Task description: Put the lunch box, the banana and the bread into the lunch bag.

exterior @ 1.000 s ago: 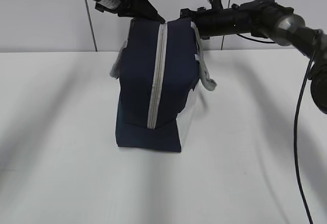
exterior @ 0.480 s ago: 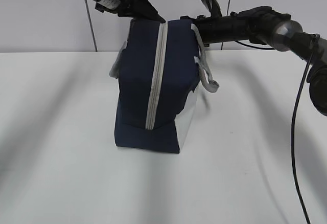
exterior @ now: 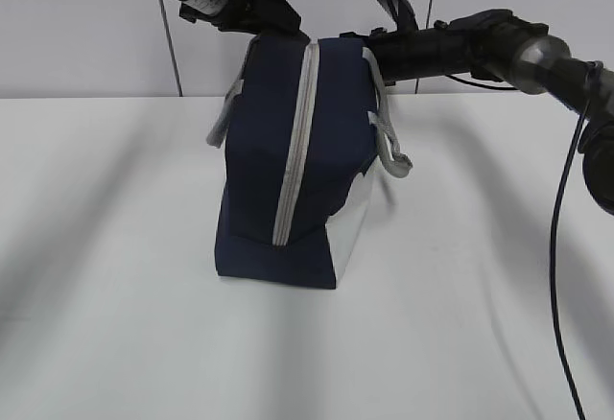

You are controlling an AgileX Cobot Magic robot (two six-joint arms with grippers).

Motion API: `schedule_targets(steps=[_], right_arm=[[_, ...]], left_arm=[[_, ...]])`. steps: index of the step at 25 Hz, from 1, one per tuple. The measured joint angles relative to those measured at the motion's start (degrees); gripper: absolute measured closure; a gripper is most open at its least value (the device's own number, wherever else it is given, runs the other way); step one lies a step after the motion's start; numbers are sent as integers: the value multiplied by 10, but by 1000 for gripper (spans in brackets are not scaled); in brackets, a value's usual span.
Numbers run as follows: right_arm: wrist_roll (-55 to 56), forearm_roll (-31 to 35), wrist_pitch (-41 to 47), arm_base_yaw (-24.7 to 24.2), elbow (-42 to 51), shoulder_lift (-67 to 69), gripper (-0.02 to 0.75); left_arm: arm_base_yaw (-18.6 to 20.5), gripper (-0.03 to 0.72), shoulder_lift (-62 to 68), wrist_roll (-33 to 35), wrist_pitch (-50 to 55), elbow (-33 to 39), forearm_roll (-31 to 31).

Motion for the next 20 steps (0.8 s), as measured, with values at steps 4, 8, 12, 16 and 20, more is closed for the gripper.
schedule_targets(steps=[4,8,12,16,20], right_arm=[[-4,-4,-2,0,0,-20,305],[-6,-4,-7,0,0,-47,178],[-13,-4,-12,-3,24,-85,161],[-34,-4,-12,-7,97,-145,158],[-67,-4,-19,-8,187,-214,156]], left_arm=[[6,244,0,-15,0,0,-4],[12,174,0,-17,4,0,-5],[21,165,-13,-39,25,0,6],[34,162,-38,-80,55,-1,58],[39,191,-64,-123,118,-1,143]])
